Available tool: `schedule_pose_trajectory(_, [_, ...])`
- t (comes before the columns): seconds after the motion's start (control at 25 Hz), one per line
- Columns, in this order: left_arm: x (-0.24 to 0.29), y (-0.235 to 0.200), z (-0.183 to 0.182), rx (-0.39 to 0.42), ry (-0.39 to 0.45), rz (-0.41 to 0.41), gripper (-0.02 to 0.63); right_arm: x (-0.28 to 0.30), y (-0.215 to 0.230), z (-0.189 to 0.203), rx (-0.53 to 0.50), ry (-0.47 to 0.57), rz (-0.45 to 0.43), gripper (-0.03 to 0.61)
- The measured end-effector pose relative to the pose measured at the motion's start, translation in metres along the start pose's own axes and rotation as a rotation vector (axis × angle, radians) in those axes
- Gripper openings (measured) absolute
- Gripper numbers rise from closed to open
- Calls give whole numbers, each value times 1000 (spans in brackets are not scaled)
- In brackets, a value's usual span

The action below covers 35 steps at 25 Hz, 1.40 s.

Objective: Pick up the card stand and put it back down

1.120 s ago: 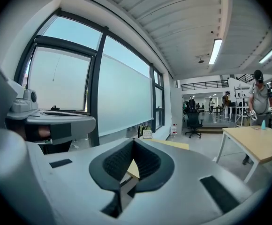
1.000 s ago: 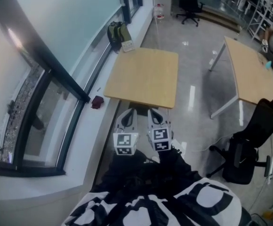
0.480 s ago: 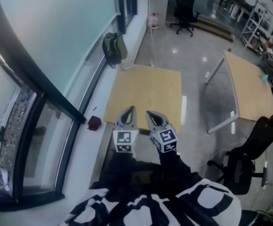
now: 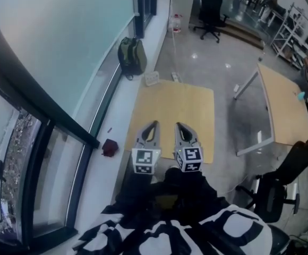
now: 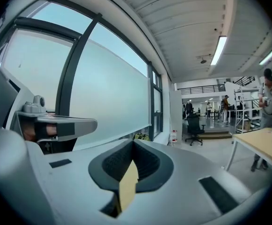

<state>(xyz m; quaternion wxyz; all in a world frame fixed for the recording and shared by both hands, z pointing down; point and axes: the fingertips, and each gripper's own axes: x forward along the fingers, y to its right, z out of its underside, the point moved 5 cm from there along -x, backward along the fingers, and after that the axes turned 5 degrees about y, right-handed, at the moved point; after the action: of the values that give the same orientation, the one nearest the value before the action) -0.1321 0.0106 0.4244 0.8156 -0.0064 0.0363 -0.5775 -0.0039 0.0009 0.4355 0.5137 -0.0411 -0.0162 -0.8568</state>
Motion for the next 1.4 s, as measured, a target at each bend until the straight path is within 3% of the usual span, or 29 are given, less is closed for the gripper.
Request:
schedule_pose_trajectory(0.16, [20, -16, 12, -25, -20, -32, 11, 21, 8, 2, 0, -1, 38, 17])
schedule_pose_trajectory(0.4, [58, -28, 19, -27, 13, -18, 10, 68, 23, 12, 14, -17, -5, 17])
schedule_pose_trajectory(0.96, [124, -50, 75, -51, -100, -56, 11, 141, 55, 41, 7, -96, -159, 20])
schedule_pose_trajectory(1.4, [158, -117, 113, -38, -178, -109, 11, 193, 83, 66, 10, -140, -201, 21])
